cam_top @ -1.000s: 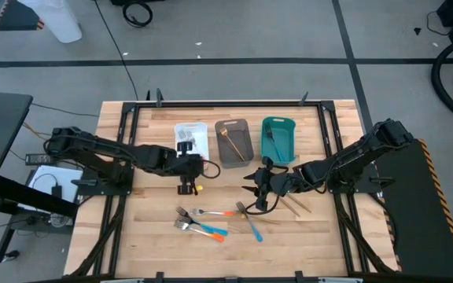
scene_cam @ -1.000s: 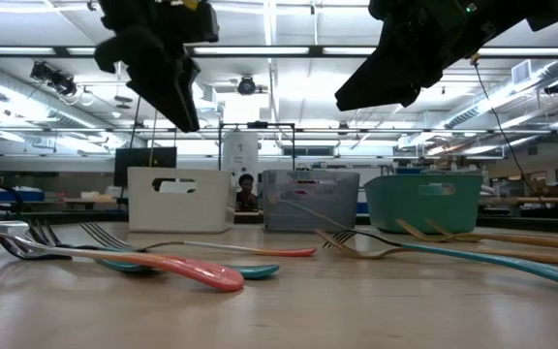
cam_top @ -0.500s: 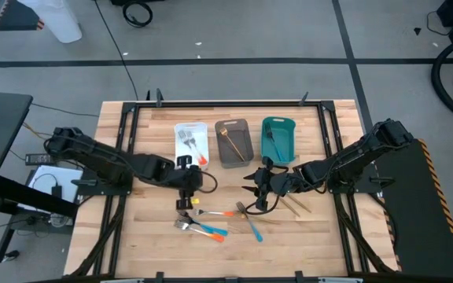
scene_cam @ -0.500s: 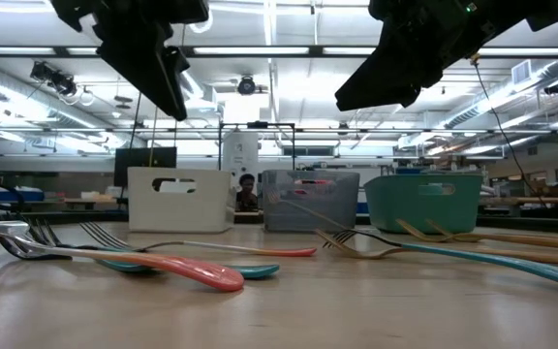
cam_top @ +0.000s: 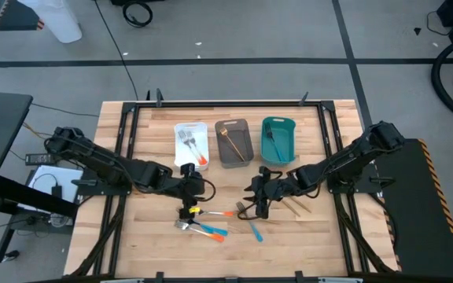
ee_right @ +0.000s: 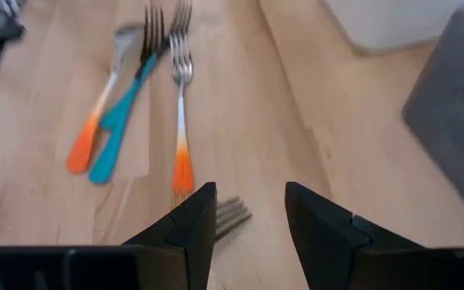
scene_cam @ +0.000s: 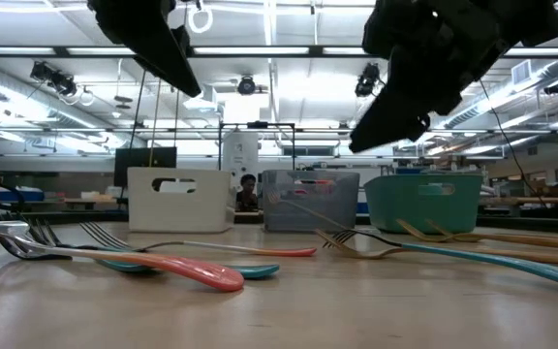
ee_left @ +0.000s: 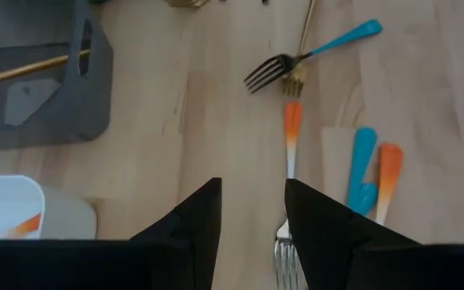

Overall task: Sort silverware by color (type)
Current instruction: Put the blue fork into the green bin

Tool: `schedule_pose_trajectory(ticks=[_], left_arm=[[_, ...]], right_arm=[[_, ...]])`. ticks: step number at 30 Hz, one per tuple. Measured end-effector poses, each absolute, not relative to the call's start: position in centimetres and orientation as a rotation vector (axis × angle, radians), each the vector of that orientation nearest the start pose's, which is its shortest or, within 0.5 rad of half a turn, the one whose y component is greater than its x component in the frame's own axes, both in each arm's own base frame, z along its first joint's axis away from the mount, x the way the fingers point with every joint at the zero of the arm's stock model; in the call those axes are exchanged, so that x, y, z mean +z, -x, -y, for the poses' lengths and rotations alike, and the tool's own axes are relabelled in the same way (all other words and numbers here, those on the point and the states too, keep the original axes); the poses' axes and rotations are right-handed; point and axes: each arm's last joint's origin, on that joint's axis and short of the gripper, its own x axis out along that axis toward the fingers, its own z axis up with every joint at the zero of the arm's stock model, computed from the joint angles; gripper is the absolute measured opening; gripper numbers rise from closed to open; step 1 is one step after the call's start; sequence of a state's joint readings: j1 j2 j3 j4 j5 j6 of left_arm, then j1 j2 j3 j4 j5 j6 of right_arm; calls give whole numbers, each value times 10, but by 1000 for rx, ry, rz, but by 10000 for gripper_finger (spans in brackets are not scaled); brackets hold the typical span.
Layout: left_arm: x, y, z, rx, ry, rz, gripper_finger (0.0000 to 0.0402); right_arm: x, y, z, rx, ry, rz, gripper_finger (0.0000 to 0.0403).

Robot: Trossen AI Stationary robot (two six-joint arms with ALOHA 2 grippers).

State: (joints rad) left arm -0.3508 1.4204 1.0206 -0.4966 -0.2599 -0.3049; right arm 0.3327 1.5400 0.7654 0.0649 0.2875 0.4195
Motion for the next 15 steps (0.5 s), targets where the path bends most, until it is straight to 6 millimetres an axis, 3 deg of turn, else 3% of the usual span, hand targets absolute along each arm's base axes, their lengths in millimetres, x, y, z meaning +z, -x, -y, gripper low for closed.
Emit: schedule_pose_trajectory(ticks=[5,15], left_arm=[[249,-276,101,44,5,-822,146],[237,-281,108,76,-213,-790,146]], right_arm=[[173,-291,-98,-131,-200,-775,160],[180,-285,-119,-186,-326,-852,160]])
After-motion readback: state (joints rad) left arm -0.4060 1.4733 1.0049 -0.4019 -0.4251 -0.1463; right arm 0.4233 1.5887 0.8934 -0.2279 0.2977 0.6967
